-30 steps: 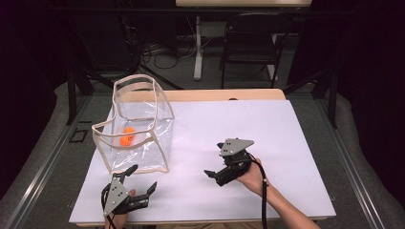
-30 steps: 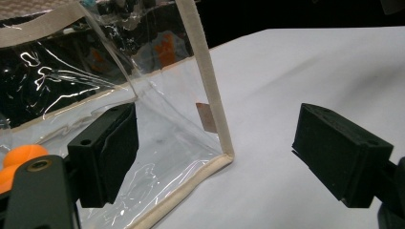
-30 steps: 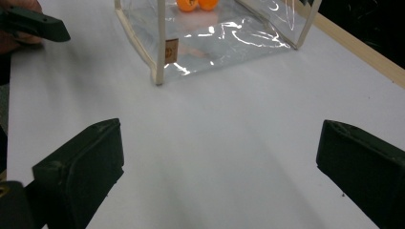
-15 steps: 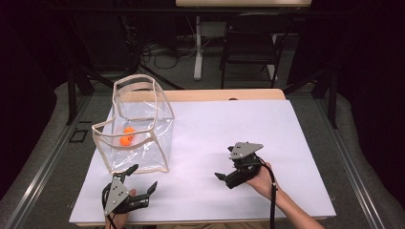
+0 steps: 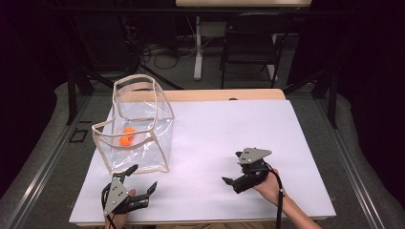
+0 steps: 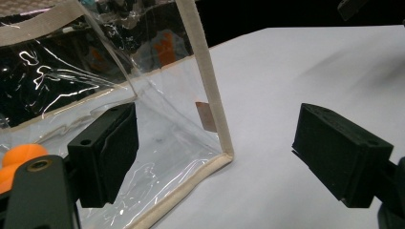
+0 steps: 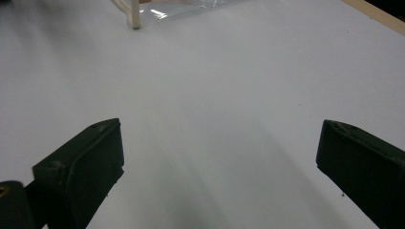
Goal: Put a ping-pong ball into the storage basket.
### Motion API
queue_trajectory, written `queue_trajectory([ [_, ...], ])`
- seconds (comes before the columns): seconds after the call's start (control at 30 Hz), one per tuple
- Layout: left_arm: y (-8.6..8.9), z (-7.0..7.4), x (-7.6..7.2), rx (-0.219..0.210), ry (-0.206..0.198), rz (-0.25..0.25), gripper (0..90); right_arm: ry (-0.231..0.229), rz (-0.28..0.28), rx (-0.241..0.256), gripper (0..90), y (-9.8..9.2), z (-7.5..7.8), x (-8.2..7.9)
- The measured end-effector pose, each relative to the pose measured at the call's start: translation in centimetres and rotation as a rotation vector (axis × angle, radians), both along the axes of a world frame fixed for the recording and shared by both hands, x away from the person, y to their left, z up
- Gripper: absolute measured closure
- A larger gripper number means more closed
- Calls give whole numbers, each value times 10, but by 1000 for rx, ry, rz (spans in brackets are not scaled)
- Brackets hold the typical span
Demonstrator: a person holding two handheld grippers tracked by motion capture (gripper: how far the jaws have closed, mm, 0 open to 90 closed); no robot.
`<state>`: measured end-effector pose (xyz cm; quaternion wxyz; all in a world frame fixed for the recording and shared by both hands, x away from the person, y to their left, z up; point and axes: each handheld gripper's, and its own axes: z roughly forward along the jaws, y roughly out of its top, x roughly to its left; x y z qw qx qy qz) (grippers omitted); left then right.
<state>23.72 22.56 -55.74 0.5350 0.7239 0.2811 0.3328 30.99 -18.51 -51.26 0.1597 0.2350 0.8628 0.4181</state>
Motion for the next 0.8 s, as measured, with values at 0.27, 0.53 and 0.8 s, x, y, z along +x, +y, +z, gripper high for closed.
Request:
queue_trajectory([
  [0.27,0,0,0,2,1,0,155,2,-21,-9,19,-10,-9,-7],
  [0.53,0,-1,1,-2,4,-1,155,-8,-46,-11,19,-20,-12,-14],
  [0.8,-1,-1,1,-4,6,1,155,-16,-73,-9,20,-31,-14,-25],
])
